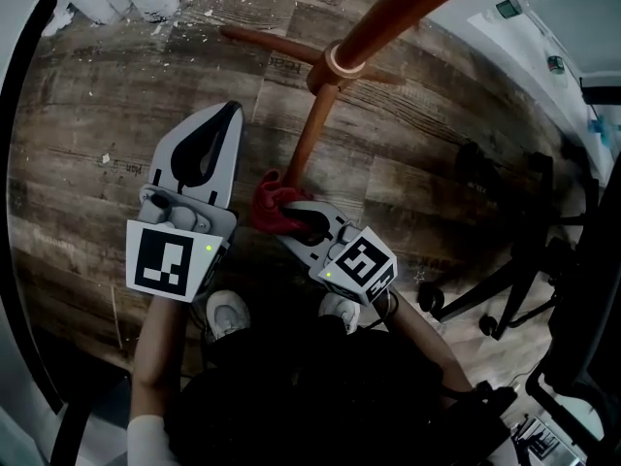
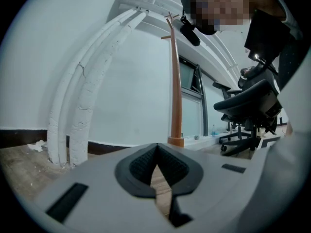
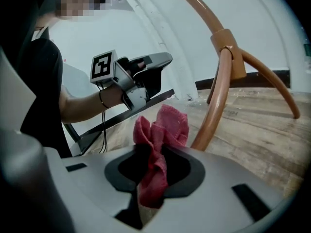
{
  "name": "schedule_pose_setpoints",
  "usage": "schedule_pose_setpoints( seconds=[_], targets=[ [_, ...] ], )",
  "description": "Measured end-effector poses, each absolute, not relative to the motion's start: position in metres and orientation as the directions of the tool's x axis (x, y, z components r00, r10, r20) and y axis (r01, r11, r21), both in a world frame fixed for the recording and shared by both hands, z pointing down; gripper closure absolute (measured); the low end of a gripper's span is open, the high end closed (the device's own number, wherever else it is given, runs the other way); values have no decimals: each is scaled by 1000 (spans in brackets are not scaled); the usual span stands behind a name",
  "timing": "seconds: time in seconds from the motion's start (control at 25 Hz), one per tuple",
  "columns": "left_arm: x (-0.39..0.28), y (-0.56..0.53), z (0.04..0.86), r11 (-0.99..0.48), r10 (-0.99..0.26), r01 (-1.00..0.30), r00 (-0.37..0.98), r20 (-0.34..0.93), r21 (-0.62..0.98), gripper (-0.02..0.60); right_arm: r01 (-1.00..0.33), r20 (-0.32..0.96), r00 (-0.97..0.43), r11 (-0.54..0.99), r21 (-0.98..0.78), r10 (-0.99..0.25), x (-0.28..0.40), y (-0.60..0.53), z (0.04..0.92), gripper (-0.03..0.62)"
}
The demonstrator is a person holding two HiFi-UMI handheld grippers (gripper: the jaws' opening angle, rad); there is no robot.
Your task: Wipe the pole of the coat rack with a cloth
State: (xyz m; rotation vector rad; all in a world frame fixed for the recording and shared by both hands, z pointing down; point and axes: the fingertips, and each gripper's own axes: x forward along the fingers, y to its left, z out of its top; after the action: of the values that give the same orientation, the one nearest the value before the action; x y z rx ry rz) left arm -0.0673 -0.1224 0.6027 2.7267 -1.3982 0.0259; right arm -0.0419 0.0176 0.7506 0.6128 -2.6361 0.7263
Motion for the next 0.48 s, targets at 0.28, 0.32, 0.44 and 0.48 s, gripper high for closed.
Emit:
schedule_pose_setpoints(
  seconds=[0.28,0.32,0.44,0.48],
  targets=[
    [-63,-120,605,-592,-802,-804,595,57,58,571,-453,313,-878,838,-305,-361,-24,7,708,503],
    [-64,-121,605,-592,-802,-804,595,59,58,571,-476,284,-872,827,-299,-399,-14,-2,695,503],
    [-64,-121,606,-590,-803,-805,593,62,58,571,-568,296,-816,783,-253,-496,24,-24,673,503],
    [-64,-121,606,-591,-803,-805,593,62,57,571,-599,295,-794,768,-227,-531,37,-32,665,503]
  ],
)
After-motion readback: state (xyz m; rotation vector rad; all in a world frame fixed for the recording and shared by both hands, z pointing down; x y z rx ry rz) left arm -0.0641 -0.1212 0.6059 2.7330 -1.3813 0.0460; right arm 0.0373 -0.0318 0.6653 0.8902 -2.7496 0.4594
